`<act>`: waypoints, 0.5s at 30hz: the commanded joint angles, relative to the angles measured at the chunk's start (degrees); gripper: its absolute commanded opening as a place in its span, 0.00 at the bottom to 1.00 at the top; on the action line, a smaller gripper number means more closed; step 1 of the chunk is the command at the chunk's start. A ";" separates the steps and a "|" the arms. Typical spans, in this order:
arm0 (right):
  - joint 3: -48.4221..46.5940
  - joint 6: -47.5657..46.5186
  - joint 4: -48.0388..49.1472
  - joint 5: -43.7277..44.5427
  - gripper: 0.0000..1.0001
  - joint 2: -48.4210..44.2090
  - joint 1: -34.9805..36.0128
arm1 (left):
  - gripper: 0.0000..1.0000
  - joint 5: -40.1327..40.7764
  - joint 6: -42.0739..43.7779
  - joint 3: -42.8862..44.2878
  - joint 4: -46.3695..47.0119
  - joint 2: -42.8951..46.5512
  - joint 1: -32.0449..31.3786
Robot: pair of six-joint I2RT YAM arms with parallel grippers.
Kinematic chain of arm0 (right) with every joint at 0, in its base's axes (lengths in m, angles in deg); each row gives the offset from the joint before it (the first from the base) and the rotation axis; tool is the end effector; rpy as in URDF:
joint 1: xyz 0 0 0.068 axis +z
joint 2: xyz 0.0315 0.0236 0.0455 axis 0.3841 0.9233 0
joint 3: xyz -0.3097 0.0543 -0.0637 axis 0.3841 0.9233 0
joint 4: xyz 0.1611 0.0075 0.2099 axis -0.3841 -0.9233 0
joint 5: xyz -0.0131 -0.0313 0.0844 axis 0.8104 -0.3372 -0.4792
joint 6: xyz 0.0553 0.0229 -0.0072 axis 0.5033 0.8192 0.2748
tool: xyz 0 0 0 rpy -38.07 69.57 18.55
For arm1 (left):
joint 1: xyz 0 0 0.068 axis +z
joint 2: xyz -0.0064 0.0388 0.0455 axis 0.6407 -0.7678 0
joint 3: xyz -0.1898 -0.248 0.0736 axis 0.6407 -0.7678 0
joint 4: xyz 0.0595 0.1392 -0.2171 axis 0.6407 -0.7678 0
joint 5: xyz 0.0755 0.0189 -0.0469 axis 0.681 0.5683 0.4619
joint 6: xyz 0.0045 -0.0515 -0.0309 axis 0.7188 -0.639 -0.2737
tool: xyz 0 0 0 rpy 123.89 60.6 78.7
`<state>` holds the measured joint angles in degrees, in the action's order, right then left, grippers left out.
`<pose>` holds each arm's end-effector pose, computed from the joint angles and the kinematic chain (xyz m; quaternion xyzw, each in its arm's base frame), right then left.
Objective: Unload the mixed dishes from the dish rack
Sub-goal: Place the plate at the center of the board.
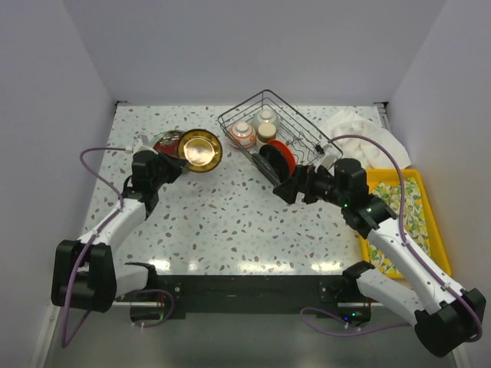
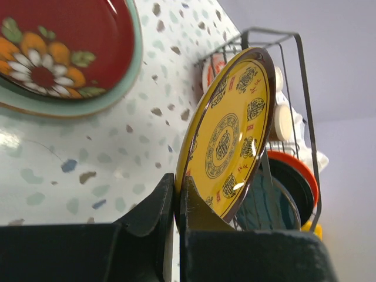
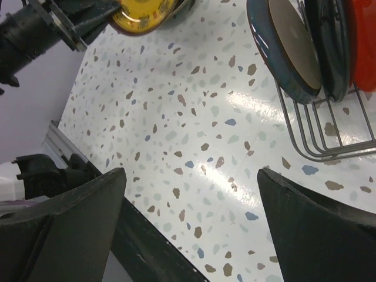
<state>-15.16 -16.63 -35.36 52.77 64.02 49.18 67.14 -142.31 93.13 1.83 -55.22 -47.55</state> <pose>0.1630 0.0978 0.3445 -0.0628 0.8244 0.3815 0.4134 0.2528 -0.0381 0.2715 -0.3184 0.7690 -0.3219 0.4513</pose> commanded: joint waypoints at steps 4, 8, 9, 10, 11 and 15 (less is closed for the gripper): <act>-1.88 -5.67 -5.73 1.41 0.98 -3.42 0.13 | 0.00 -1.18 -0.39 8.60 3.69 -9.33 7.52; -1.88 -6.02 -6.27 0.97 0.98 -4.30 0.04 | 0.00 -1.62 0.31 12.65 2.38 -16.26 10.60; -1.96 -6.11 -6.27 0.79 0.98 -4.30 0.04 | 0.00 -1.88 0.40 13.26 2.64 -17.24 11.21; -2.14 -6.20 -6.35 0.88 0.98 -4.48 0.04 | 0.00 -2.06 0.31 14.49 2.73 -18.38 12.26; -2.14 -6.29 -6.53 0.88 0.98 -4.48 0.13 | 0.00 -2.15 0.31 15.02 2.73 -19.35 12.71; -2.58 -6.73 -7.06 1.23 0.98 -4.13 0.04 | 0.00 -3.72 0.48 18.27 1.59 -25.67 14.56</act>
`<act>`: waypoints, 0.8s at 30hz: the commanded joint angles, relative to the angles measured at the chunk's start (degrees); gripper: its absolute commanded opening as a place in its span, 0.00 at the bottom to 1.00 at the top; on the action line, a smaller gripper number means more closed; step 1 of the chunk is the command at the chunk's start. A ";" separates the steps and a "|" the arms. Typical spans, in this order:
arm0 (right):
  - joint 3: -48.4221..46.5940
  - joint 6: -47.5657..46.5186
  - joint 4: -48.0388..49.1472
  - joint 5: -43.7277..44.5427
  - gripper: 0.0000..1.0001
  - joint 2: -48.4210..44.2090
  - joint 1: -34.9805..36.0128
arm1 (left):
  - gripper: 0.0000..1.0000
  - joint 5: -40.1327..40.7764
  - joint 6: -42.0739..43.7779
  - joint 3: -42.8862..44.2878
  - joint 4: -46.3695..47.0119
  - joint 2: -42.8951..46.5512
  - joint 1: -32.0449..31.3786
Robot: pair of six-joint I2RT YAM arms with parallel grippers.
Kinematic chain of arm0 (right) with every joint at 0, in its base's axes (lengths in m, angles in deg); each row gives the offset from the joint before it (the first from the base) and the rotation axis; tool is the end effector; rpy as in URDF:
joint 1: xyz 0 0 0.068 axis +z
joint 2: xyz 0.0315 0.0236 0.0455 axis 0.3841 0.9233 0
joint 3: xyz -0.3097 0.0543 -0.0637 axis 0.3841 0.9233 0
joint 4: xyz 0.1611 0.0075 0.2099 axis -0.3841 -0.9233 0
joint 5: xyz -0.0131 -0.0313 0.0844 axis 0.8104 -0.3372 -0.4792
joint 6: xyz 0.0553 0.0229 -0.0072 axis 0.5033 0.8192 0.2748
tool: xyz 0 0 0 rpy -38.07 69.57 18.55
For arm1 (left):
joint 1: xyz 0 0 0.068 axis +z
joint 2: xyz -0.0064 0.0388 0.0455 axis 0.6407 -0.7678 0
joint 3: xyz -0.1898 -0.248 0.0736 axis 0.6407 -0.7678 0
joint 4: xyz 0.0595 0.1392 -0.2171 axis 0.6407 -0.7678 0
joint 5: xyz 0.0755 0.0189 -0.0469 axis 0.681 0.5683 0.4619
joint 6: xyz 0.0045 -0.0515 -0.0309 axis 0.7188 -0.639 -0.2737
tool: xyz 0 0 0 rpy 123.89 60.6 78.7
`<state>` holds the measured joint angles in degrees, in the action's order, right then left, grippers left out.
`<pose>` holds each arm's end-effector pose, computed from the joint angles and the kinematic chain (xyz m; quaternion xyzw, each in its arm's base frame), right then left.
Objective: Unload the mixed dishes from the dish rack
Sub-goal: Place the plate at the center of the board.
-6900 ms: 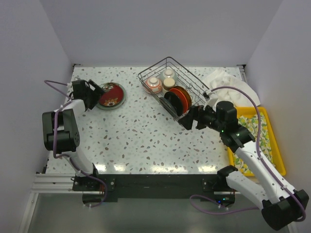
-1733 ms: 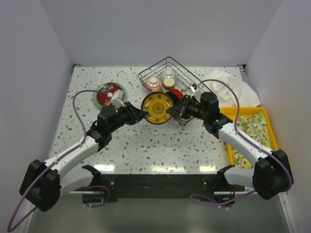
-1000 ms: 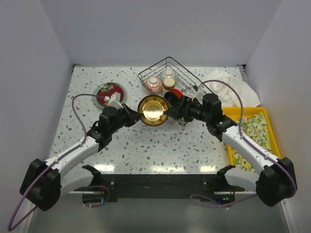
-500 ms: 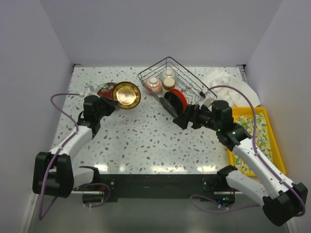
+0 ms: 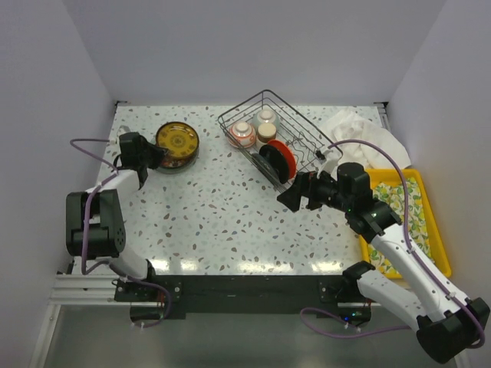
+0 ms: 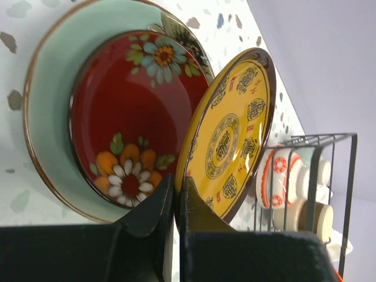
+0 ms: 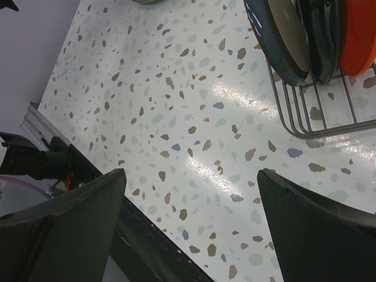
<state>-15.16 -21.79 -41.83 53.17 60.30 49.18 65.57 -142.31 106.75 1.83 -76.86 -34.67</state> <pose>0.1450 0.0885 0.3428 -0.0949 0.8341 0.3533 0.4128 0.3482 0.0265 0.2454 -0.4173 0.7616 -0.2557 0.4247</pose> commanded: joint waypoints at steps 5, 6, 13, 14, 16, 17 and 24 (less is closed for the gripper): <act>-2.75 -1.57 -0.68 1.19 0.98 0.03 0.04 | 0.00 -3.91 1.54 7.83 -0.26 -9.23 2.65; -2.75 -1.57 -0.68 1.27 0.98 0.03 -0.05 | 0.00 -3.74 1.97 8.00 -0.43 -9.67 2.83; -3.11 -1.57 -1.20 2.24 0.98 -0.15 0.04 | 0.18 -3.65 3.38 8.79 -2.45 -11.61 3.97; -3.11 -1.57 -1.38 2.33 0.98 -0.15 0.04 | 0.19 -3.56 3.56 8.97 -2.89 -11.87 3.88; -3.19 -1.57 -1.47 2.50 0.98 -0.15 0.04 | 0.23 -3.56 3.82 8.97 -3.42 -11.70 4.15; -3.28 -1.57 -1.38 2.59 0.98 -0.06 0.04 | 0.24 -3.21 4.08 9.06 -3.60 -11.61 4.15; -3.54 -1.57 -1.64 2.59 0.98 -0.06 0.04 | 0.36 -2.59 7.07 9.41 -6.41 -10.56 4.15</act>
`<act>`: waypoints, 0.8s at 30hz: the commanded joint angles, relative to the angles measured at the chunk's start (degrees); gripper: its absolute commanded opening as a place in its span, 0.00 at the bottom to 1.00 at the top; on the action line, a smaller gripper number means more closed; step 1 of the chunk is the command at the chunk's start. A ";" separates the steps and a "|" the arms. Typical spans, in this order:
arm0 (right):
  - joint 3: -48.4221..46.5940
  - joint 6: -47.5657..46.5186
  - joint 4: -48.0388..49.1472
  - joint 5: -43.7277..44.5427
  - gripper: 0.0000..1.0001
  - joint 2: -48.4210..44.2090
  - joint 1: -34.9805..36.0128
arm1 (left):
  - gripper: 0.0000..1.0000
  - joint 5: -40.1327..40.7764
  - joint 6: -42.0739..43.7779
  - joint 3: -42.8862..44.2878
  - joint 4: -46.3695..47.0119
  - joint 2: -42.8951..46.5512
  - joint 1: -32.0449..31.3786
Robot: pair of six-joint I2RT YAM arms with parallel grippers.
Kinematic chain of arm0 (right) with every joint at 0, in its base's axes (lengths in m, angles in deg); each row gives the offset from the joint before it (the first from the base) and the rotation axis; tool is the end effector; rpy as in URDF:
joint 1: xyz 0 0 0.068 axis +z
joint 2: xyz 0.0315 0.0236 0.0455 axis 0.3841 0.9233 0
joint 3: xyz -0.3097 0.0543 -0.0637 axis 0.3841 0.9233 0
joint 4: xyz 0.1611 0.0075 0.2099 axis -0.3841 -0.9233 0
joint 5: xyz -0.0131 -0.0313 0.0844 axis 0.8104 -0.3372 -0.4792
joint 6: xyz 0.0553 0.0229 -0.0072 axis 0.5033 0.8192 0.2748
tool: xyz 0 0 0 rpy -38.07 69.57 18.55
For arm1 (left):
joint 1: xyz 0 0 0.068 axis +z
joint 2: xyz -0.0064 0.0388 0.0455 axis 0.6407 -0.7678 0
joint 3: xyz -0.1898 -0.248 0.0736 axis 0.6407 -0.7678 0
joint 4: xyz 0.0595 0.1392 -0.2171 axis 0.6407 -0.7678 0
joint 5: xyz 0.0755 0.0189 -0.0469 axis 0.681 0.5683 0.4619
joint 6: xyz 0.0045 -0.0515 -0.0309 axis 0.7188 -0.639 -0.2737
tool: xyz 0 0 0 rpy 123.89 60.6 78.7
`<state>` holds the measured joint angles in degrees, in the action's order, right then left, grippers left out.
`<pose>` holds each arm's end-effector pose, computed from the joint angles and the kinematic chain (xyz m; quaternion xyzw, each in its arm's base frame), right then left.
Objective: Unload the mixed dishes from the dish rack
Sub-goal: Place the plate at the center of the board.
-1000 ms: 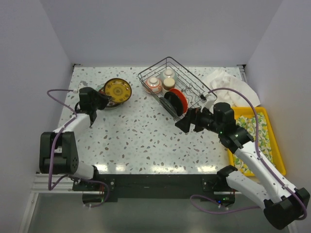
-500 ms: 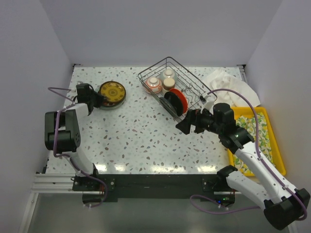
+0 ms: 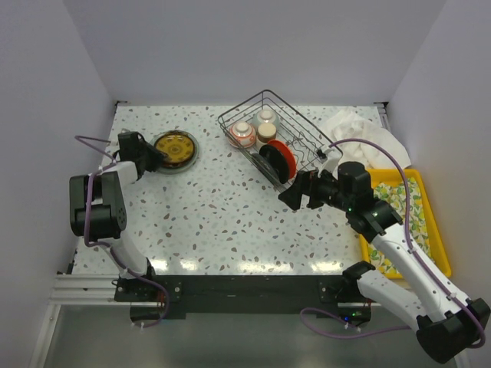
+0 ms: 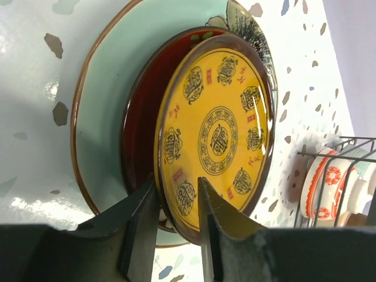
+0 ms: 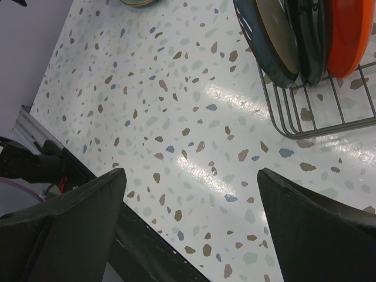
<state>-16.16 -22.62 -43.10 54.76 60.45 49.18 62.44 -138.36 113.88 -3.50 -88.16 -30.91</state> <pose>0.1454 0.0874 0.3461 -0.0932 0.8373 0.3392 0.4185 0.3859 0.0531 0.2070 -0.4281 0.7971 -0.2243 0.3619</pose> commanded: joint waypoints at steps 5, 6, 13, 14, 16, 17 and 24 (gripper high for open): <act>-2.45 -0.30 -0.46 1.09 0.98 -0.65 0.04 | 0.48 1.93 5.22 2.20 -2.75 2.15 0.47; -2.45 -0.39 -0.46 1.26 0.98 -0.74 0.04 | 0.53 2.20 6.36 2.28 -3.18 2.59 0.48; -2.63 -0.30 -0.90 2.23 0.98 -1.09 0.04 | 0.73 2.11 11.55 5.09 -8.63 2.24 0.39; -2.71 -0.39 -0.99 2.32 0.98 -1.09 0.04 | 0.73 2.29 12.17 5.44 -9.68 2.33 0.39; -3.06 -0.47 -1.25 2.67 0.98 -1.09 0.04 | 0.77 2.55 14.01 6.32 -10.74 2.77 0.39; -3.24 -0.56 -1.17 2.75 0.98 -0.92 0.04 | 0.78 2.99 14.54 6.50 -11.18 3.12 0.47; -4.30 -1.79 -1.96 4.25 0.98 -0.13 0.04 | 0.84 4.22 18.76 7.56 -14.35 5.75 0.30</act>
<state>-17.47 -22.88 -44.80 57.12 60.41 49.18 64.63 -124.09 119.27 -14.95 -86.12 -30.91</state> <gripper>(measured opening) 0.983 0.840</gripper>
